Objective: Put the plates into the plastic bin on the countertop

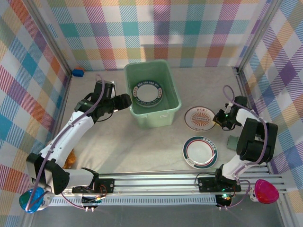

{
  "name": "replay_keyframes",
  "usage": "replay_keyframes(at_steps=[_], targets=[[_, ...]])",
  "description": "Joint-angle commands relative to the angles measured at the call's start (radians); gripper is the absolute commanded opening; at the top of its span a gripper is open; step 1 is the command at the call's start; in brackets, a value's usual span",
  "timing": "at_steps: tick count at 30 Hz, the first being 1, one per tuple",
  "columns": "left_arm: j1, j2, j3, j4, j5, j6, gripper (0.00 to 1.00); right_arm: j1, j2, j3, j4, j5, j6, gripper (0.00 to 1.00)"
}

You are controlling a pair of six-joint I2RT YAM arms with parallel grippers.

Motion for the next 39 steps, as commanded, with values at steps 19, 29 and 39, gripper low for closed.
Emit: replay_keyframes(at_steps=[19, 29, 39], targets=[[-0.019, -0.136, -0.033, -0.004, 0.031, -0.007, 0.66, 0.008, -0.221, -0.04, -0.05, -0.016, 0.154, 0.0], [-0.019, -0.154, -0.007, -0.017, 0.057, 0.004, 0.66, 0.008, -0.453, -0.006, -0.117, -0.003, 0.229, 0.0], [-0.019, -0.218, -0.035, -0.002, 0.087, -0.053, 0.67, 0.007, -0.651, 0.1, -0.225, 0.019, 0.303, 0.0]])
